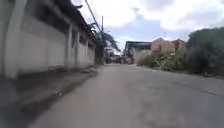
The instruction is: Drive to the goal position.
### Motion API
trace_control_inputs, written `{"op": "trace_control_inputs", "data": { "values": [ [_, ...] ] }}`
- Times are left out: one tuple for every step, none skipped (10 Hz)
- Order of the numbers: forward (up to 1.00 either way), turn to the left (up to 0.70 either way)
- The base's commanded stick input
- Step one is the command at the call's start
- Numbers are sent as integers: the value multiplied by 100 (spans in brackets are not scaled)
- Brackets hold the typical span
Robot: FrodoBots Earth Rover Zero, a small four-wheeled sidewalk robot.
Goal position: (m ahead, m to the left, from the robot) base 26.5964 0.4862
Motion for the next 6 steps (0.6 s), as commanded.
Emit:
{"op": "trace_control_inputs", "data": {
  "values": [
    [100, 0],
    [100, 0],
    [100, -1],
    [100, -2],
    [100, -1],
    [100, -1]
  ]
}}
